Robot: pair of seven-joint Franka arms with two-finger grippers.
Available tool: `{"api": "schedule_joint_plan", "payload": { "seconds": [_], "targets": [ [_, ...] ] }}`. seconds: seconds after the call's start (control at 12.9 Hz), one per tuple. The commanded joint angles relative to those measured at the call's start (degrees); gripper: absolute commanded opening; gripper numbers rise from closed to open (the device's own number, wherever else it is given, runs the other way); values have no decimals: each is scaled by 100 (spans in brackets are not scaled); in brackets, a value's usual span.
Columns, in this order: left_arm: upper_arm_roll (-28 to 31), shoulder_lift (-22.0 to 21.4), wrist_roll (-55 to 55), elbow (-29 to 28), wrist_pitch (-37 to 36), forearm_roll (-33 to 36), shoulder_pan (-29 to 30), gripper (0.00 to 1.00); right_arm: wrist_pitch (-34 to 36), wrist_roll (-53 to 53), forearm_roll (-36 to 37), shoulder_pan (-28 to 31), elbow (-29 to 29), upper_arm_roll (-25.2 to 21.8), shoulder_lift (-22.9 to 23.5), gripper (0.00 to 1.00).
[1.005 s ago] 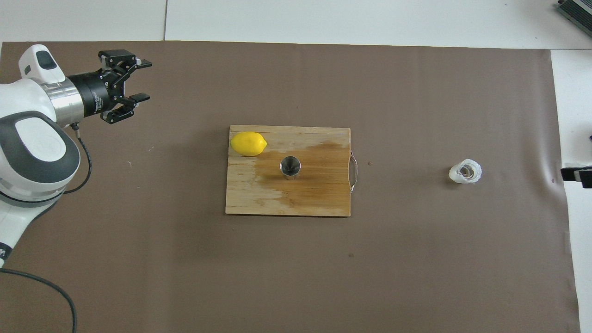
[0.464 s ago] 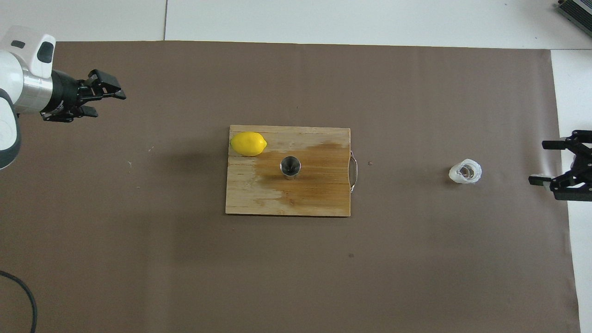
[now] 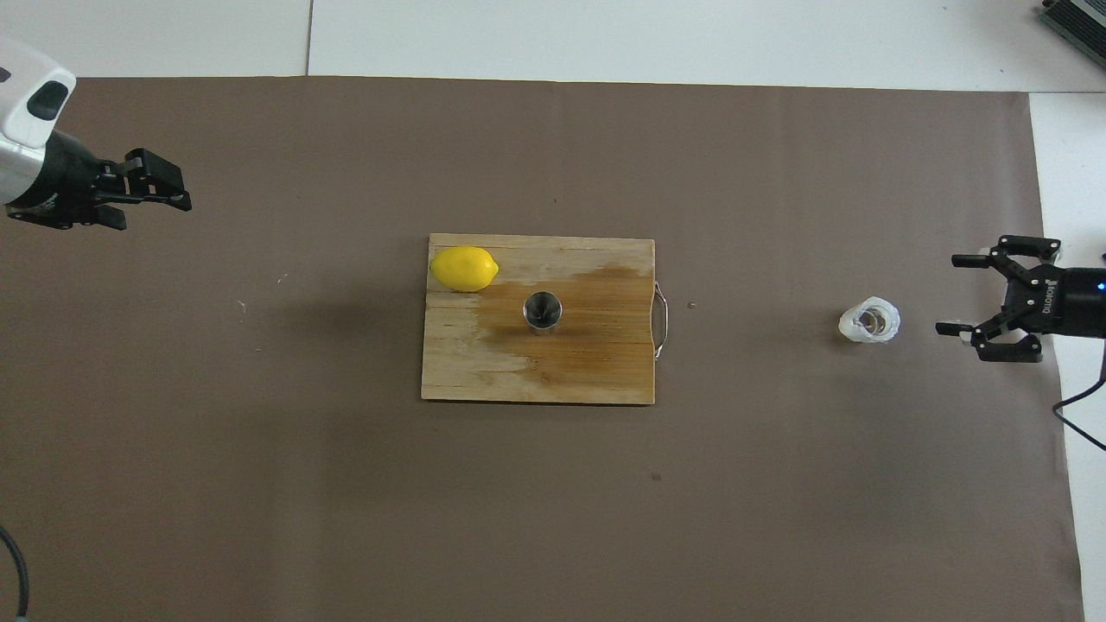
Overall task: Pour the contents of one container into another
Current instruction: 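Retract the left gripper while the right gripper moves toward the glass cup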
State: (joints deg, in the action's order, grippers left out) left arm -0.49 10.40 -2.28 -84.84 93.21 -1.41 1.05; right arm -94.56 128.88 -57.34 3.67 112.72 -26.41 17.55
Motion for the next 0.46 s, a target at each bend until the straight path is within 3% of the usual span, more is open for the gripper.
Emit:
{"api": "schedule_joint_plan", "payload": {
  "seconds": [0.0, 0.39],
  "targets": [
    [-56, -529, 123, -374, -391, 124, 45, 87, 201, 382, -93, 64, -128, -74, 292, 100],
    [-65, -1496, 105, -1693, -182, 124, -52, 100, 35, 831, -181, 108, -303, -136, 697, 100]
  ]
}}
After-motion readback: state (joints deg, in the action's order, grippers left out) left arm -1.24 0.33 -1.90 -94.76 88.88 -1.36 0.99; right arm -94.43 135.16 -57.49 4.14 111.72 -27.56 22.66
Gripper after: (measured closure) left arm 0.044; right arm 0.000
